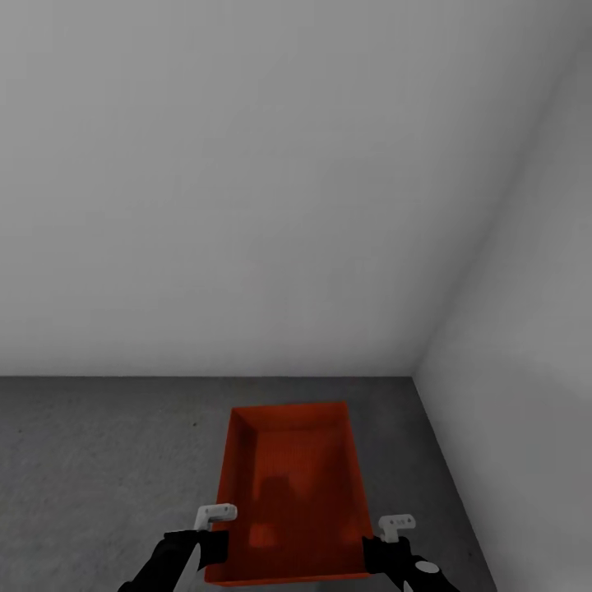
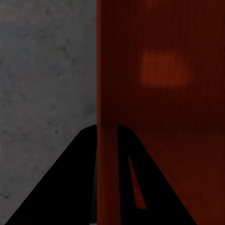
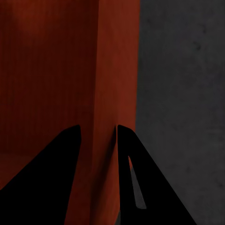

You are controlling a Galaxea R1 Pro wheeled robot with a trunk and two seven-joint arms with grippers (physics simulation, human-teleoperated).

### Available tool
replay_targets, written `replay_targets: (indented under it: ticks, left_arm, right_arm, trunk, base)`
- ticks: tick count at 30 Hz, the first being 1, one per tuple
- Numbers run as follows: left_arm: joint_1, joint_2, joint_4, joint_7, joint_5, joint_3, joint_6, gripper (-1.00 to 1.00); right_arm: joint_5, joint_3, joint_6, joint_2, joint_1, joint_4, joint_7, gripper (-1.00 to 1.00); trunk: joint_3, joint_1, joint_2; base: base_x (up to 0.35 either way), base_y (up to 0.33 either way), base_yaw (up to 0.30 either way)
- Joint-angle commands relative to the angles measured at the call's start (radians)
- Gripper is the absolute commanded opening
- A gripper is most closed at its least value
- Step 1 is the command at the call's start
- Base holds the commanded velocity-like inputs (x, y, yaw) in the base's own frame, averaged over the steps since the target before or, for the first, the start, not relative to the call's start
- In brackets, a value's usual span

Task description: Move the two storage containers from the living room to the garage. In the garage, place one container on the floor and stack the other container on top of it (either order is fine).

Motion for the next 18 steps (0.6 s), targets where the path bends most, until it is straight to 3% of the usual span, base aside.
replay_targets:
  ticks: [1,18]
  left_arm:
    - [-0.001,-0.039,-0.026,-0.001,0.001,0.007,-0.07,-1.0]
    - [-0.001,-0.04,-0.026,-0.001,0.001,0.007,-0.07,-1.0]
  right_arm:
    - [-0.004,0.028,-0.004,0.027,0.001,0.005,0.002,-1.0]
    - [-0.004,0.028,-0.005,0.027,0.001,0.006,0.002,-1.0]
  trunk:
    - [-0.001,0.0,-0.001]
    - [-0.001,0.0,-0.001]
  base:
    - [0.0,0.0,0.0]
    - [0.0,0.0,0.0]
